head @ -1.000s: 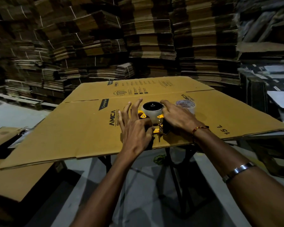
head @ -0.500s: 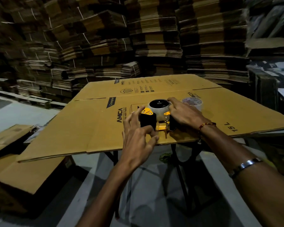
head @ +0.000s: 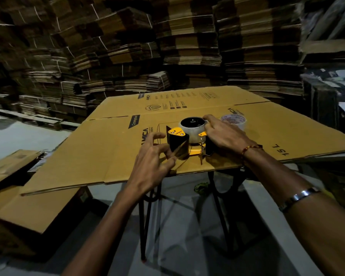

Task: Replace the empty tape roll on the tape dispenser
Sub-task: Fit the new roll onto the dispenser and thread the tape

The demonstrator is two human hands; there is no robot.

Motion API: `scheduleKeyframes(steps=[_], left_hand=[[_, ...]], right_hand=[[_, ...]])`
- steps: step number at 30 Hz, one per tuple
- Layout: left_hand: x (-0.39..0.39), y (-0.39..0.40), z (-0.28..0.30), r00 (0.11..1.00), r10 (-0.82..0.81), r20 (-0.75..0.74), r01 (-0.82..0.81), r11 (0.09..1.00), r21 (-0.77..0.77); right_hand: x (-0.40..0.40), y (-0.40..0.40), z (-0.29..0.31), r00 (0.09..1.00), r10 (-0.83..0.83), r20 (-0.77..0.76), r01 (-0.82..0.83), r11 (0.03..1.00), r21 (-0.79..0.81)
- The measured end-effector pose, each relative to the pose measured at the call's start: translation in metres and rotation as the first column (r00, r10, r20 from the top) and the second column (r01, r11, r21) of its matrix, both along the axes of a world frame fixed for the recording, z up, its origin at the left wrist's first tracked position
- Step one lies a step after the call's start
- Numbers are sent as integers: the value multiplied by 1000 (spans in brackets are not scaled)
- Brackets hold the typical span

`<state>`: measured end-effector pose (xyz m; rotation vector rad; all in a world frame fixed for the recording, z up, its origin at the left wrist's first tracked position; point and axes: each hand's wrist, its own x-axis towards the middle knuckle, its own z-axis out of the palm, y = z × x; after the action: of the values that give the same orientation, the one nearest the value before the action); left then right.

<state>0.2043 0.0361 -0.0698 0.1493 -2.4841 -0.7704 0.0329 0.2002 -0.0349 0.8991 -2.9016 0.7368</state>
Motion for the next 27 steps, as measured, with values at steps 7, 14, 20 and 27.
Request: scheduleKeyframes(steps=[7,14,20,27], left_hand=[[-9,-18,1,999,-18,29,18,1000,15],[-3,-8,-4,993,-118,15,118,993,18],[0,13,-8,988,-136,-68,124,980,-157],[7,4,-5,990,-125,-66,112,980,-167]], right_hand=[[0,0,-1,1000,11,2,-11,1000,7],[0,1,0,999,30,17,-30,1000,-6],[-3,0,-2,999,39,-15,-39,999,4],[-4,1,-3,998,58,-2,-58,998,1]])
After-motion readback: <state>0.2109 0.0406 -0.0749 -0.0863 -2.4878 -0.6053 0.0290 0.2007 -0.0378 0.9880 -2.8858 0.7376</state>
